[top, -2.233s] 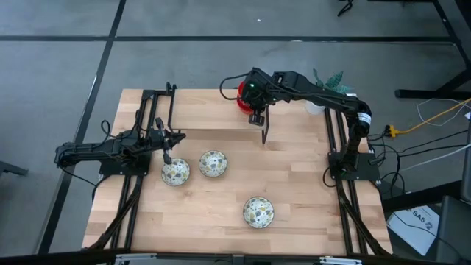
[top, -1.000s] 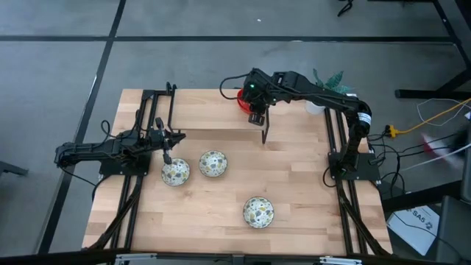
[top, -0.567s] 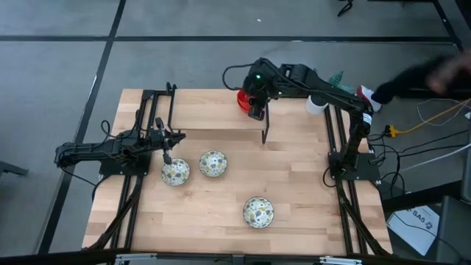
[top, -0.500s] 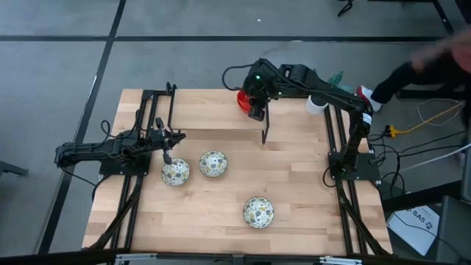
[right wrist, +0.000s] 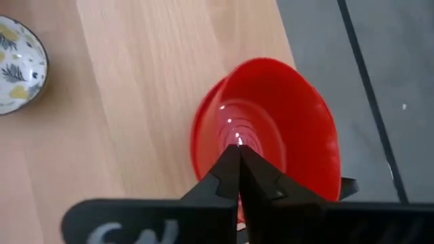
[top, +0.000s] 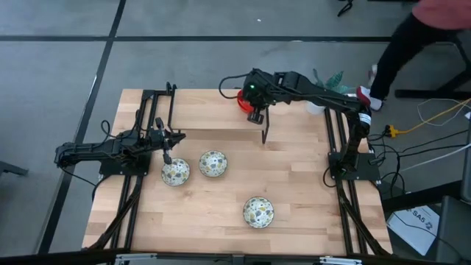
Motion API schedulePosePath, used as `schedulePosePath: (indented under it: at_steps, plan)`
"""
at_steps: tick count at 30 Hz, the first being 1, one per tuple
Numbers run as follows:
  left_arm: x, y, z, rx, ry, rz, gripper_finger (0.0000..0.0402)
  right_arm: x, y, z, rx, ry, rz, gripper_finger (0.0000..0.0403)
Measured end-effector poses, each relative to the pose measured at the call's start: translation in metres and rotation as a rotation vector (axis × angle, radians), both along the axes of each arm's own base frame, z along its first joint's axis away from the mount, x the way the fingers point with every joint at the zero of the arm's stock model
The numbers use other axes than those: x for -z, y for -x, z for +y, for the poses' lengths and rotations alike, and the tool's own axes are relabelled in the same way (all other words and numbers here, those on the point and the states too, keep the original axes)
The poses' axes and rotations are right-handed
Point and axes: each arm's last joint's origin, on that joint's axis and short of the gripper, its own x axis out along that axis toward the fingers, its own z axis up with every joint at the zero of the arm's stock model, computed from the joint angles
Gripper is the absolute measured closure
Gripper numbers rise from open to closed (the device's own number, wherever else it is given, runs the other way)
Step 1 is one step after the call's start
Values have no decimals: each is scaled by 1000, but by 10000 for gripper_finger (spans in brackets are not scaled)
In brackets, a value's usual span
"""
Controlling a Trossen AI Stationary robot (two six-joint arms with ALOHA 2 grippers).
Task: Pick & Place Mini bowls
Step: Stack the red bowl on the red bowl on the shelf, then put the top left yellow patterned bowl on the shelf
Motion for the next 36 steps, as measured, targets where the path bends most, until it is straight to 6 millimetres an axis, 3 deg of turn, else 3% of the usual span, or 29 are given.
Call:
schedulePosePath:
  at_steps: [14,25,36]
  plan:
    - [0,0,0,0,0,-1,382,2,-10,26,129,87,-15,401]
    - [0,0,0,0,0,-1,382,26,-27,26,141,118,75,402]
    - [0,0,0,0,0,0,382,15,-12,24,242,243,116,402]
